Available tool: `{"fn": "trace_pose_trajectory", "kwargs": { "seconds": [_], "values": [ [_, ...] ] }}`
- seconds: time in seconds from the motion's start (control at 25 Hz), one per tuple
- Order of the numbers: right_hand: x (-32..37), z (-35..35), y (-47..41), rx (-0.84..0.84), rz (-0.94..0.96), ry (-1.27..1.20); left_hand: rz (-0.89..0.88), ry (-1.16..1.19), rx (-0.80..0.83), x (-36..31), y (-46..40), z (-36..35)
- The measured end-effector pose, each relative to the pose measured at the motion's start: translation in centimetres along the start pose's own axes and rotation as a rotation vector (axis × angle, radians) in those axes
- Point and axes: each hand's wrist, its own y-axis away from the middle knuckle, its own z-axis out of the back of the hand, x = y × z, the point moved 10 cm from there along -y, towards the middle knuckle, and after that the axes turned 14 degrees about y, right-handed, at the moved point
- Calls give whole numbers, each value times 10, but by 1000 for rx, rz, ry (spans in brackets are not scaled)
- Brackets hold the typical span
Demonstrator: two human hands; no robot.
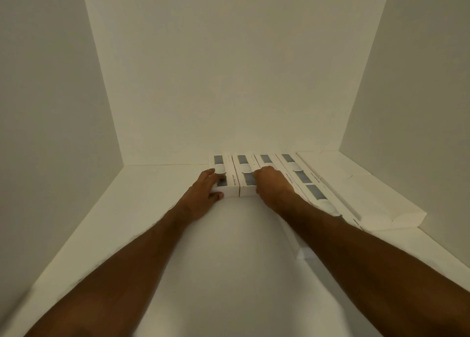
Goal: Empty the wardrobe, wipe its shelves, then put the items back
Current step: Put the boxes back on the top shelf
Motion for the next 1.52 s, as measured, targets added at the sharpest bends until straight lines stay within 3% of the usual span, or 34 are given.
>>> {"fn": "trace_pose_trajectory", "kwargs": {
  "seconds": [0.2, 0.4, 0.52, 0.68, 0.88, 1.0, 1.16, 1.28, 1.4, 1.52],
  "values": [
    [41, 51, 92, -149, 100, -264, 85, 69, -23, -10, 6, 6],
    [68, 49, 194, -32, 256, -404, 203, 188, -98, -21, 38, 23],
    [74, 63, 224, -79, 330, -469, 254, 263, -137, -54, 89, 34],
    [105, 88, 265, -153, 512, -650, 167, 403, -372, -130, 208, 70],
    [180, 99, 367, -43, 961, -879, 187, 420, -778, -198, 427, 69],
    [224, 86, 471, 120, 1289, -900, 386, 358, -1094, -220, 593, 17],
    [261, 69, 640, 270, 1708, -784, 837, 303, -1568, -271, 819, -109],
    [260, 73, 778, 404, 2018, -665, 1106, 305, -1911, -353, 957, -215],
    [247, 78, 900, 461, 2278, -459, 1255, 311, -2236, -435, 1063, -317],
    [233, 83, 993, 517, 2427, -325, 1250, 430, -2658, -497, 1136, -414]
  ]
}}
